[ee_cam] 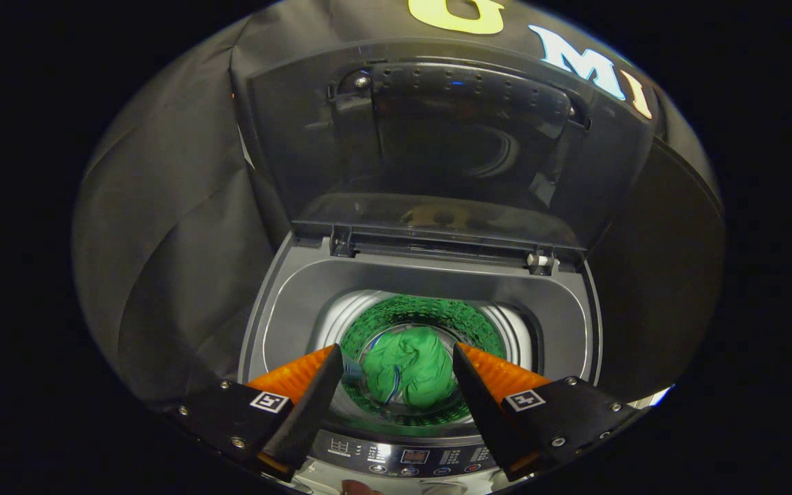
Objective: Put the clothes into the washing machine and then close the washing machine lid.
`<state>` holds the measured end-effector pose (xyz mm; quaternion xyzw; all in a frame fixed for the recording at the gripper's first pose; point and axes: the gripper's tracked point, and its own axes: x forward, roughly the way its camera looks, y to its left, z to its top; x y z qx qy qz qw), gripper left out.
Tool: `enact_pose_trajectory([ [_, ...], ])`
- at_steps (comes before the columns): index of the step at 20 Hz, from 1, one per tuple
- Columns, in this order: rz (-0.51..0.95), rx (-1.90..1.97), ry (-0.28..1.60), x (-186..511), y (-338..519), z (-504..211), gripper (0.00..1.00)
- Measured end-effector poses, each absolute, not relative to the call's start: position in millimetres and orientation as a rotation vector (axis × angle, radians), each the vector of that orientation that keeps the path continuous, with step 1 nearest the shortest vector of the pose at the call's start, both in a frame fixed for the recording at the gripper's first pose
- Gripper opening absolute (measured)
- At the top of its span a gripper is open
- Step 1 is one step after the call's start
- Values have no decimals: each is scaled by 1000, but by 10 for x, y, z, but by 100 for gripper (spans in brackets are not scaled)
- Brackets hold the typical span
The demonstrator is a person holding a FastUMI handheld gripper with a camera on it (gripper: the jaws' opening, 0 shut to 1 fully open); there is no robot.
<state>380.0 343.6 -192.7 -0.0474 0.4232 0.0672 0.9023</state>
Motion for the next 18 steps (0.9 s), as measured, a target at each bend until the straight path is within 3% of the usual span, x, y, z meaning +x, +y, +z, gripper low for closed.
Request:
enact_pose_trajectory([
  [9,49,-44,748,3713,3343,-1372,98],
  [18,-50,-65,474,3739,3177,75,98],
])
